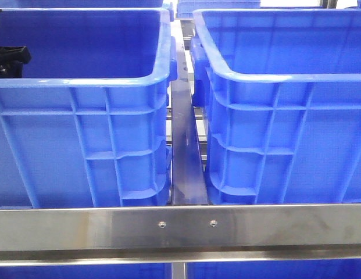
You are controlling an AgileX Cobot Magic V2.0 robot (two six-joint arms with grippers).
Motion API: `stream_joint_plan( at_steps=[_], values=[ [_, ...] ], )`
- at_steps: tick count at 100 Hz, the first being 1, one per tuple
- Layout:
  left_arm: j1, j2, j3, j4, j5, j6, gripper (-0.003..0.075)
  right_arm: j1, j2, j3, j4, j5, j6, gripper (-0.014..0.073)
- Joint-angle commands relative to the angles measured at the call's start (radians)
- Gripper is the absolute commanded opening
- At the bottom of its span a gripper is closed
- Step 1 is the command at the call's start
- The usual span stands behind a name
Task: Pick red and yellow buttons and place in box
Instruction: 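Grasp the red-capped button with the left gripper and lift it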
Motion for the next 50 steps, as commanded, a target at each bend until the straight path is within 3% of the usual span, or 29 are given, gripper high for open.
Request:
stream_joint_plan(
  at_steps=[1, 14, 23, 50],
  values=[
    [-0.001, -0.043, -0.029, -0.017, -0.034, -0.014, 0.0372, -0.002, -0.023, -0.016, -0.011, -0.078, 0.000, -0.0058],
    [-0.001, -0.043, -0.029, -0.017, -0.038, -0.012, 0.0219, -0.002, -0.023, -0.016, -0.011, -0.078, 0.000, -0.0058],
    [-0.001, -0.045, -0.029, -0.017, -0.043, -0.012, 0.0154, -0.002, -0.023, -0.016, -0.011, -0.078, 0.000, -0.0058],
    [-0.003, -0.104, -0.029, -0.017, -0.064, 0.016, 0.0137, -0.002, -0.023, -0.016, -0.011, -0.078, 0.000, -0.0058]
  ],
)
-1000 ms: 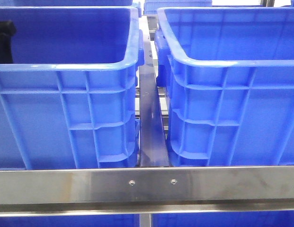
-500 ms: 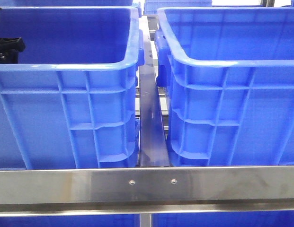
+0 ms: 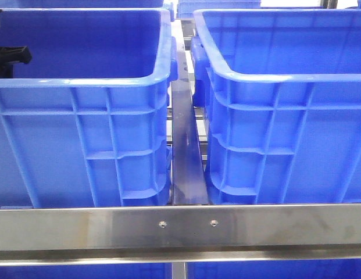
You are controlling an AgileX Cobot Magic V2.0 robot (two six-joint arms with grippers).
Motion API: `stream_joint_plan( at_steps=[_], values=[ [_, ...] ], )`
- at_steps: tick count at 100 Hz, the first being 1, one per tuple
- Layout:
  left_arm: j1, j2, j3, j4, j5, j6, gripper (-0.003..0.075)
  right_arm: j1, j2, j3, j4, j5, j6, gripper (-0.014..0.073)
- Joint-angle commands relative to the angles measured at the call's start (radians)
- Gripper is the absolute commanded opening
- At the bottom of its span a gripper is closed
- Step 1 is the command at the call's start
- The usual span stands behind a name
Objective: Pick red and yellow buttons and place in box
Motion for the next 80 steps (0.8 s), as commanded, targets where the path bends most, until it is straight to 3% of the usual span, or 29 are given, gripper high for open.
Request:
stream_joint_plan(
  at_steps=[1, 35, 80],
  values=[
    [-0.003, -0.098, -0.029, -0.015, -0.042, 0.020, 0.0137, -0.002, -0.023, -0.016, -0.011, -0.078, 0.000, -0.0058],
    [-0.120, -0.263, -0.029, -0.015, -0.038, 0.156, 0.0137, -0.002, -0.023, -0.016, -0.011, -0.078, 0.000, -0.0058],
    [-0.450, -0.358, -0.029, -0.086, -0.005, 0.381, 0.0137, -0.002, -0.023, -0.016, -0.011, -0.078, 0.000, -0.0058]
  ],
)
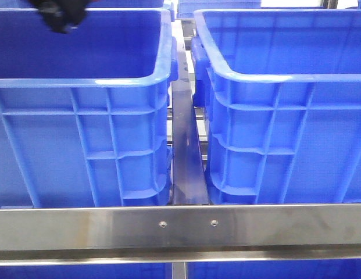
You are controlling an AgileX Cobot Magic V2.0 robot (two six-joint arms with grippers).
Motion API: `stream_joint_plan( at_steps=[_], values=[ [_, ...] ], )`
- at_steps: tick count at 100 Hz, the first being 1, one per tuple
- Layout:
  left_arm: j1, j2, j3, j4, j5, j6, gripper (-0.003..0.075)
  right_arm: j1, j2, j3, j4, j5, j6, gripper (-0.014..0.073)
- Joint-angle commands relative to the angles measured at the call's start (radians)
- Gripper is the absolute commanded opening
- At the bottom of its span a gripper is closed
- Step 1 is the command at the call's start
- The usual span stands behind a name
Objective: Pick red and yellow buttons and place in box
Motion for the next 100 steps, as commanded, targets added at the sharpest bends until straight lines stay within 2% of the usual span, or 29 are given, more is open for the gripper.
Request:
stream_joint_plan(
  at_steps=[1, 13, 37, 58, 73, 83, 100],
  values=[
    [-0.065, -0.052, -0.029, -0.064, -0.033, 0.063, 0.0136, -0.002, -0.023, -0.016, -0.011, -0.078, 0.000, -0.0058],
    [-0.151, -0.052, -0.029, -0.109, -0.023, 0.113, 0.0137, -0.002, -0.023, -0.016, -0.011, -0.078, 0.000, -0.0058],
    [-0.293, -0.052, -0.029, -0.111, -0.016, 0.114, 0.0136, -0.002, -0.023, -0.016, -0.011, -0.078, 0.000, -0.0058],
    [-0.347, -0.052, -0.029, -0.114, 0.002, 0.114, 0.0136, -0.002, -0.023, -0.016, -0.011, -0.067, 0.000, -0.0058],
    [-0.348, -0.052, -0.029, -0.114, 0.016, 0.114, 0.0136, -0.002, -0.023, -0.027, 0.011, -0.061, 0.001, -0.0057],
    [-0.348, -0.052, -0.029, -0.114, 0.032, 0.114, 0.0136, -0.002, -0.023, -0.083, 0.029, 0.020, 0.001, -0.0057],
    [-0.348, -0.050, -0.029, -0.114, 0.044, 0.114, 0.0136, -0.002, -0.004, -0.233, 0.029, 0.260, 0.000, -0.0057]
  ],
)
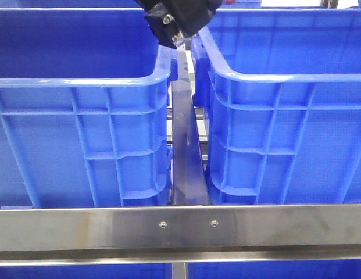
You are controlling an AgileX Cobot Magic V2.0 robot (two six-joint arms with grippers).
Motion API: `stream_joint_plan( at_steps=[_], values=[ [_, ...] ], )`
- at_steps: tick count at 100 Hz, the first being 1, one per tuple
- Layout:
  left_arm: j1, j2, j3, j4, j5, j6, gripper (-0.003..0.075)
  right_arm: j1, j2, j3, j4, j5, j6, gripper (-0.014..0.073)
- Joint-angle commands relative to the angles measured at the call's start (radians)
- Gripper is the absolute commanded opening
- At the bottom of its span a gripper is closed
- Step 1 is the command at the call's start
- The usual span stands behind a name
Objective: Pick red and yellow buttons and place in box
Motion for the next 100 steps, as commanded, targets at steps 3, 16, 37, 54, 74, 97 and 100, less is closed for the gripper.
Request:
stream_joint_plan(
  at_steps=[3, 16, 37, 54, 74, 97, 100],
  values=[
    [-0.007, -0.045, -0.029, -0.028, -0.038, 0.001, 0.0136, -0.002, 0.007, -0.122, 0.003, 0.080, 0.000, -0.0057],
    [-0.007, -0.045, -0.029, -0.028, -0.038, 0.001, 0.0136, -0.002, 0.079, -0.223, 0.025, 0.211, 0.000, -0.0057],
    [-0.007, -0.045, -0.029, -0.028, -0.038, 0.001, 0.0136, -0.002, 0.246, -0.393, 0.054, 0.402, 0.000, -0.0032],
    [-0.007, -0.045, -0.029, -0.028, -0.038, 0.001, 0.0136, -0.002, 0.400, -0.521, 0.132, 0.469, 0.000, 0.0287],
    [-0.007, -0.045, -0.029, -0.028, -0.038, 0.001, 0.0136, -0.002, 0.545, -0.622, 0.225, 0.463, 0.000, 0.0654],
    [-0.007, -0.045, -0.029, -0.028, -0.038, 0.001, 0.0136, -0.002, 0.655, -0.642, 0.468, 0.362, -0.090, 0.0652],
    [-0.007, -0.045, -0.029, -0.028, -0.038, 0.001, 0.0136, -0.002, 0.668, -0.642, 0.516, 0.359, -0.112, 0.0652]
  ],
)
